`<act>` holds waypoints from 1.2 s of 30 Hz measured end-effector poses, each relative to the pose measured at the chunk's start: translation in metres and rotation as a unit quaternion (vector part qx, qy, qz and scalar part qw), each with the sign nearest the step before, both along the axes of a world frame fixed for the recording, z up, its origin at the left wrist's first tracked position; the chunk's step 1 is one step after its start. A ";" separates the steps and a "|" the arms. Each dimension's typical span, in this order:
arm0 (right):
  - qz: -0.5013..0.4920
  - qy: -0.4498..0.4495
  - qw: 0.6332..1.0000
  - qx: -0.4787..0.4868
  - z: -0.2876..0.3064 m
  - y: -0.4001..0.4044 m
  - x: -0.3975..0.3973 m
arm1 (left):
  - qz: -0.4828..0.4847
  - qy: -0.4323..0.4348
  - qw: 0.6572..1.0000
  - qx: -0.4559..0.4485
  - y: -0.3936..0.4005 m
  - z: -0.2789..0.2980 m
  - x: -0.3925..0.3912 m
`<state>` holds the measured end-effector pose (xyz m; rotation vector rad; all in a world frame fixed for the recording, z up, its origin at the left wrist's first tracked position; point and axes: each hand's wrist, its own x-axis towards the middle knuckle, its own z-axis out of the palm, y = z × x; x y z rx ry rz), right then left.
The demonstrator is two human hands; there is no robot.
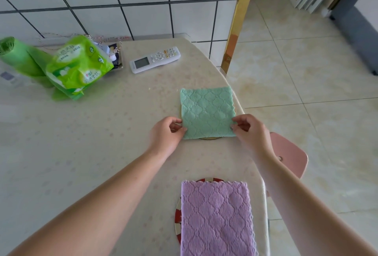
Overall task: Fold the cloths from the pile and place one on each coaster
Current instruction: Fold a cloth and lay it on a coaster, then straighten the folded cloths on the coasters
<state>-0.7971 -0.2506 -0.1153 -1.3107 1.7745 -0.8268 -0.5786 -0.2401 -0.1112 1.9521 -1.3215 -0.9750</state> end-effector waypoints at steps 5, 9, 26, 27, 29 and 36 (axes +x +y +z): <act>0.010 0.022 1.000 0.013 0.002 0.000 0.001 | -0.013 -0.019 1.000 0.010 -0.002 0.001 0.002; 0.013 0.039 0.999 0.009 0.007 0.021 0.003 | 0.001 0.016 1.000 0.009 0.027 0.005 0.011; 0.003 0.048 0.997 0.057 0.009 0.202 -0.020 | -0.109 0.029 0.989 0.094 0.156 0.018 0.007; 0.002 0.051 0.997 0.060 0.010 0.202 -0.019 | -0.109 0.025 0.989 0.097 0.156 0.017 0.005; 0.007 0.073 0.995 0.062 0.013 0.201 -0.017 | -0.112 0.021 0.988 0.102 0.157 0.016 0.000; 0.032 0.100 0.993 0.054 0.011 0.193 -0.008 | -0.122 -0.013 0.987 0.108 0.158 0.016 -0.003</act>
